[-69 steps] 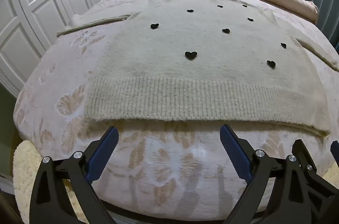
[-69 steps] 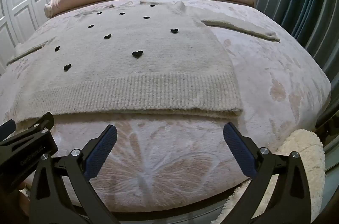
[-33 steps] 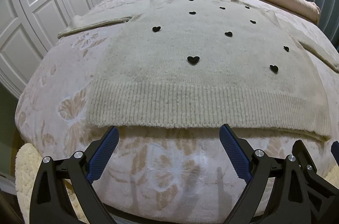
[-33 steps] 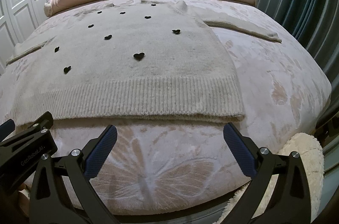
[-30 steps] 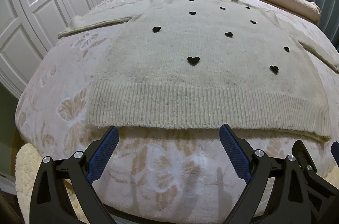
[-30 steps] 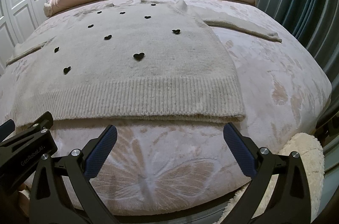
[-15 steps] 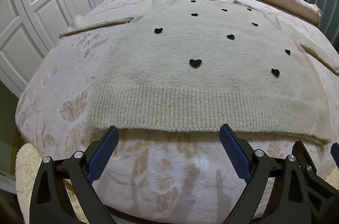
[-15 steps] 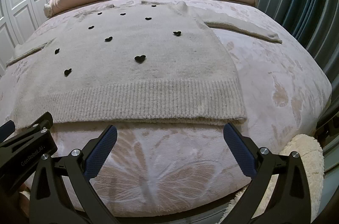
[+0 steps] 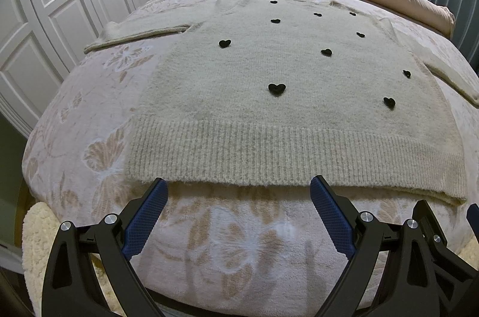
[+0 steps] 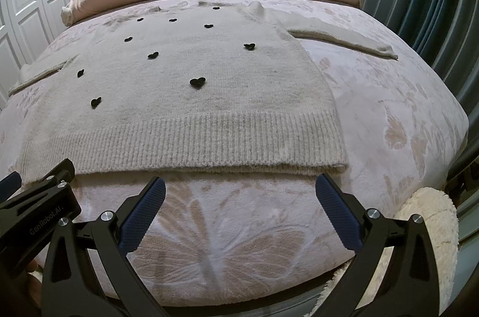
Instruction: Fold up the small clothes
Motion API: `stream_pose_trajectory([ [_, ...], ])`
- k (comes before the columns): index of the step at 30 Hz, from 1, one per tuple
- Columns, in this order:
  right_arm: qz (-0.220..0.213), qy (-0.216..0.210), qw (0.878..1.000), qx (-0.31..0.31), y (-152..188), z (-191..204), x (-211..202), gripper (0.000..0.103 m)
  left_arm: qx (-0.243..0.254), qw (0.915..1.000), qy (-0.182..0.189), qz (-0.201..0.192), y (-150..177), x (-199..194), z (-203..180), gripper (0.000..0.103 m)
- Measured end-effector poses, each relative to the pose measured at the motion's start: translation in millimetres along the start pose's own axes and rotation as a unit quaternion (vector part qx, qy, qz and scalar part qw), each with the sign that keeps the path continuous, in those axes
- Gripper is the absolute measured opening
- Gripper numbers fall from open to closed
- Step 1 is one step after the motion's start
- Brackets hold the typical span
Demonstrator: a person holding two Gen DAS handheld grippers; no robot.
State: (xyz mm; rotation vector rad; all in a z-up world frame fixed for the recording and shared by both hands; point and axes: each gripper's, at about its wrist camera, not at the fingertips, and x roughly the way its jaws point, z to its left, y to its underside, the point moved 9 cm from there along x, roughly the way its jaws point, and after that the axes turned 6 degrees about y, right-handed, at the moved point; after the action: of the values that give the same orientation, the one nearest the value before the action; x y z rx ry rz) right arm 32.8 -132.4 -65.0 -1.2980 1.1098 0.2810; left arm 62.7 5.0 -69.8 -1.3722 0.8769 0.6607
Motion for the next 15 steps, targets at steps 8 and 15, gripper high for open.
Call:
stream_pose_trajectory([
  [8,0.001,-0.001,1.000,0.002,0.6,-0.7,0.0,0.098,0.001,1.0000,-0.001,0.000,-0.4,-0.2,1.6,0.093],
  [15,0.003,-0.001,1.000,0.005,2.0,-1.5,0.6,0.098,0.000,1.0000,-0.001,0.000,0.2,-0.5,1.7,0.092],
])
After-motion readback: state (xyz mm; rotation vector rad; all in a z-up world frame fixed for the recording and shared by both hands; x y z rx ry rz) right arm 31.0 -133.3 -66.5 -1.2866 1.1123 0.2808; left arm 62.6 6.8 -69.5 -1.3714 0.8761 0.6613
